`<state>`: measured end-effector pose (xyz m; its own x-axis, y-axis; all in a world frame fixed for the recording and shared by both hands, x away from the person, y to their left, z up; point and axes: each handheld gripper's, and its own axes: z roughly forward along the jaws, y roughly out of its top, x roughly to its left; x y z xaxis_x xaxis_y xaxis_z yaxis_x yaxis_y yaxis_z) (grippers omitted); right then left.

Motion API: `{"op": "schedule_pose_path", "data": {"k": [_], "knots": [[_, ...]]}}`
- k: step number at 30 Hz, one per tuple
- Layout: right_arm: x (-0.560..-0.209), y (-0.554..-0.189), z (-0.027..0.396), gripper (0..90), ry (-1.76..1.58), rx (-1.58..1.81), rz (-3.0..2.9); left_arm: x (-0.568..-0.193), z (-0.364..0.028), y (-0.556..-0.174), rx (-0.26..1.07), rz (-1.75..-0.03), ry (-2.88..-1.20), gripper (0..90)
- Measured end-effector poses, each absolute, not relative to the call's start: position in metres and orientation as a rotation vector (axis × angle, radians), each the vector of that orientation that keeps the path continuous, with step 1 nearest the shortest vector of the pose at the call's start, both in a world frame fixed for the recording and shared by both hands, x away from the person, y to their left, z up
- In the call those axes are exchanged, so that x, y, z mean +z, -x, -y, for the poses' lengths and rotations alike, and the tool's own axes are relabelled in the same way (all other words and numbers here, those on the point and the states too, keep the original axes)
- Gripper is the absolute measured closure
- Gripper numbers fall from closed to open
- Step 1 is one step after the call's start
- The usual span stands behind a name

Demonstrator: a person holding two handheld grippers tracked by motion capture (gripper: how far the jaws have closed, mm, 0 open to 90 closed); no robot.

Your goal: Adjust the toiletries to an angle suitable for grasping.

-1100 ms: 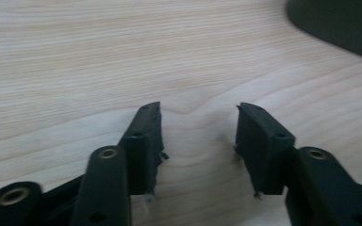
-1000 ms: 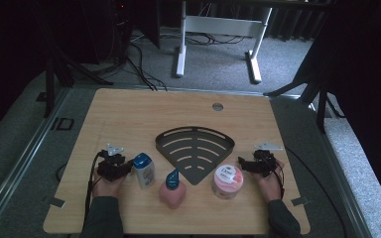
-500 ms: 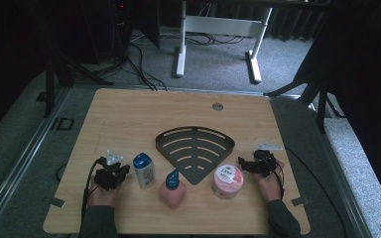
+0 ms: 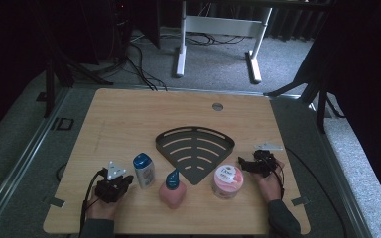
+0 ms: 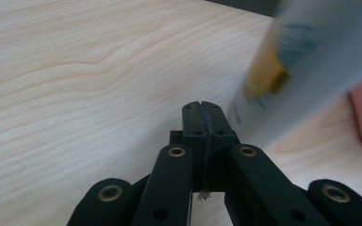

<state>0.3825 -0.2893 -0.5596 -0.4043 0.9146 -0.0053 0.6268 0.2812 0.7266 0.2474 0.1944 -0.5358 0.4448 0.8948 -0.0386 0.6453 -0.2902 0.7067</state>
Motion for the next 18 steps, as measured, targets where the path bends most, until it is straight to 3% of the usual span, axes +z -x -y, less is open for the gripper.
{"op": "schedule_pose_path", "data": {"k": [18], "knots": [[-0.56, -0.383, 0.289, 18.3, -1.384, 0.914, -2.133, -0.537, -0.169, -0.223, 0.422, -1.111, -2.106, 89.9]]}}
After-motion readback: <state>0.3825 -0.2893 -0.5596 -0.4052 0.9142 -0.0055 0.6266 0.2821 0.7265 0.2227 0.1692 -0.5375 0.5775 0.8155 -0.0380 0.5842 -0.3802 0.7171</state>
